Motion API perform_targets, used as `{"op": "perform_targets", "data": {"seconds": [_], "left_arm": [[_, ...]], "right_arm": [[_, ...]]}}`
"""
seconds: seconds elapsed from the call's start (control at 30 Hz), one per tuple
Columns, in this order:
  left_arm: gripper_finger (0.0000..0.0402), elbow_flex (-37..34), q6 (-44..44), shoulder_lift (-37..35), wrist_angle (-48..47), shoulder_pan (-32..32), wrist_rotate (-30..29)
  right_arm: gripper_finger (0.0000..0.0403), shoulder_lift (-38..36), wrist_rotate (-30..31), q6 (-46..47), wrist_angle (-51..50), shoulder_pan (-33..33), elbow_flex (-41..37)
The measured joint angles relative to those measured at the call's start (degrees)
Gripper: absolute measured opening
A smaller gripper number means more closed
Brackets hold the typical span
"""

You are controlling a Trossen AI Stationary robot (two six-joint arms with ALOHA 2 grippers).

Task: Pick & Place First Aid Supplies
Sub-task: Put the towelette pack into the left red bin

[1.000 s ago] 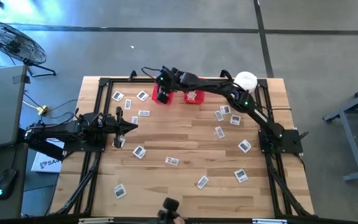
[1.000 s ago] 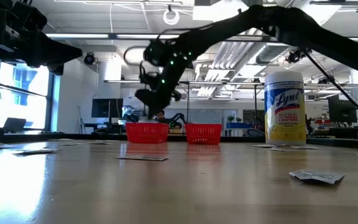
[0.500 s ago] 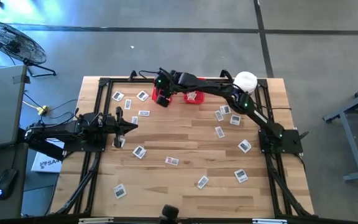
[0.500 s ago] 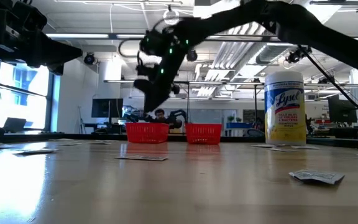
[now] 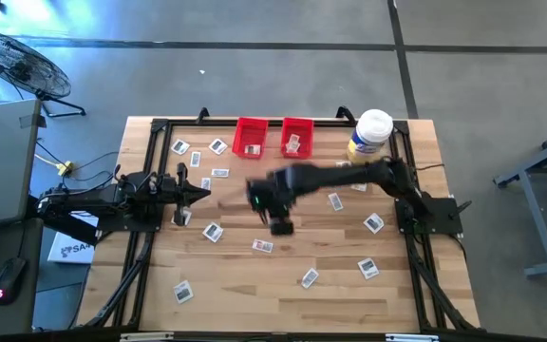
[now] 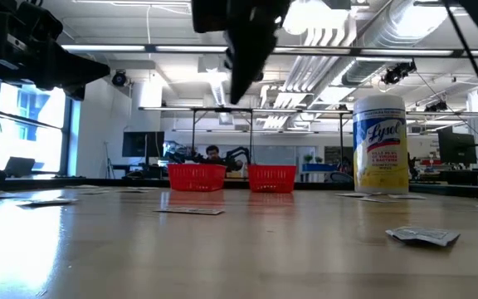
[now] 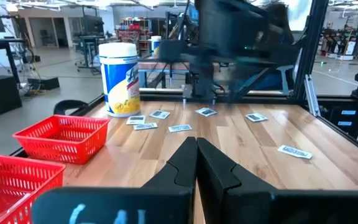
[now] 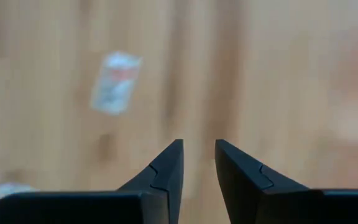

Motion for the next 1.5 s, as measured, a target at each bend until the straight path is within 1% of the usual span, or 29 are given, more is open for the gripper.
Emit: {"op": "perform_targets", "data": {"seconds": [0.1,0.23,0.3,0.43,0.63,0.77,0.87,0.93,1.07,1.13,1.23,1.37,1.5], "left_arm": [[0.0001,0.00,-0.02,0.00,-0.02,0.00,-0.01],[0.0001,0.00,0.00,0.01,-0.09,0.44,0.12],[0.0001,0.00,-0.02,0.00,-0.10,2.03,0.50],[0.0001,0.00,-0.01,0.02,-0.11,7.15,0.46],[0.0001,0.00,-0.02,0.02,-0.11,14.57,0.42],[0.0001,0.00,-0.02,0.00,-0.12,17.31,0.40],[0.0001,0.00,-0.01,0.00,-0.11,17.59,0.26],[0.0001,0.00,-0.02,0.00,-0.11,17.59,0.29],[0.0001,0.00,0.00,0.00,-0.11,17.59,0.29],[0.0001,0.00,0.00,0.01,-0.12,17.59,0.29],[0.0001,0.00,0.00,0.00,-0.12,17.59,0.31],[0.0001,0.00,0.00,0.02,-0.13,17.59,0.33],[0.0001,0.00,-0.01,0.01,-0.12,17.59,0.42]], "right_arm": [[0.0087,-2.00,-2.61,7.61,-0.28,4.49,-6.74],[0.0088,-3.88,-3.70,22.09,-1.21,9.92,-16.18],[0.0091,-4.87,-4.02,29.30,-2.12,12.37,-20.52],[0.0097,-7.47,-5.21,42.41,-4.65,16.54,-27.83],[0.0099,-13.71,-11.30,61.55,-4.45,21.45,-37.42],[0.0107,-17.68,-15.14,74.59,-2.48,24.34,-43.68],[0.0124,-19.49,-16.84,81.60,0.99,26.17,-48.21],[0.0138,-20.23,-17.40,83.69,3.14,27.18,-50.70],[0.0166,-21.65,-16.01,83.78,3.70,27.96,-54.81],[0.0172,-22.88,-15.77,83.71,4.14,27.40,-56.95],[0.0172,-25.42,-16.90,83.29,6.87,25.78,-60.82],[0.0167,-29.13,-17.39,81.12,13.90,23.75,-66.87],[0.0158,-32.46,-18.79,81.97,19.33,21.92,-71.86]]}}
